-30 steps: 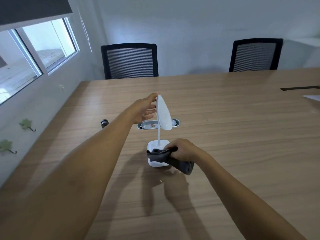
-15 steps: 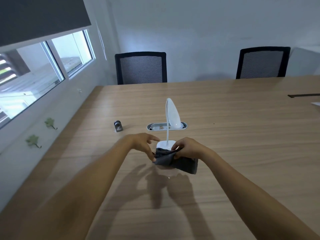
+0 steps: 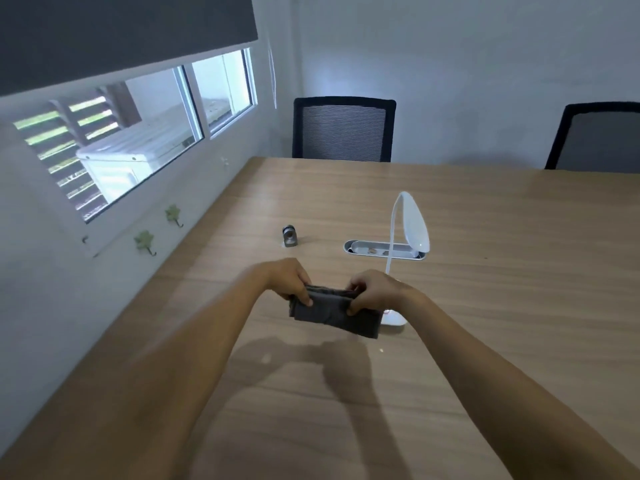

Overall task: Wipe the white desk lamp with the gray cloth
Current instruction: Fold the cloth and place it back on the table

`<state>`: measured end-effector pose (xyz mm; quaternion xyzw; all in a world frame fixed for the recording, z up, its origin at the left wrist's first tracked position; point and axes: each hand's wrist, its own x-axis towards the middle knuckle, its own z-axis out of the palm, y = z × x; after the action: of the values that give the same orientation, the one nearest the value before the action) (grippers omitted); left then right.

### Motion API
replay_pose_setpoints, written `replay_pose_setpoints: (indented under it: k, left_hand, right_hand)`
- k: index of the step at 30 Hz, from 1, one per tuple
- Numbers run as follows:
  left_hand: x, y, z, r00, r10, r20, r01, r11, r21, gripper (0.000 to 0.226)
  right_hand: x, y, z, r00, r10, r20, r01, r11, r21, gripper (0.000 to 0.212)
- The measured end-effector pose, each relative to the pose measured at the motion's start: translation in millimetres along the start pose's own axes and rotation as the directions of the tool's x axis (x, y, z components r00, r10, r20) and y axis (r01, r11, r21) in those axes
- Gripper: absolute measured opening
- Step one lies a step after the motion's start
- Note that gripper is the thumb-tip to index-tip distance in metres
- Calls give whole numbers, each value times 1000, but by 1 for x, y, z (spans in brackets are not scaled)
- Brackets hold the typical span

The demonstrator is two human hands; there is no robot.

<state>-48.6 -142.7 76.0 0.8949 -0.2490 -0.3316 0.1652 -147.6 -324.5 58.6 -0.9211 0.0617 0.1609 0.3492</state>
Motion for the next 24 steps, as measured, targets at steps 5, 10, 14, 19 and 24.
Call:
replay_pose_setpoints:
  k: [5,10,14,19,24]
  left_hand:
    - [-30,-75,-15,979,-182,-88,172,979,-113,32]
    - [-56,-141,-10,937,-318,-144,274,925,-261,21]
    - [-62,-185,6,889,-400,-221,310,883,-352,18]
    - [-55,-210,31,858,-407,-313,281,882,-378,19]
    - [-43,-219,46,829,-431,-356,316,886,-338,23]
  right_hand:
    - [32,-38,33,998,-50,46,48,998,50,21]
    - [60,-70,78,992,-17,123,-14,968,249,17]
    - [78,-80,116,986,99,132,-140,924,356,19]
    - [89,-77,147,976,179,122,-212,906,367,15]
    - [97,-64,164,987,161,-23,-150,957,249,21]
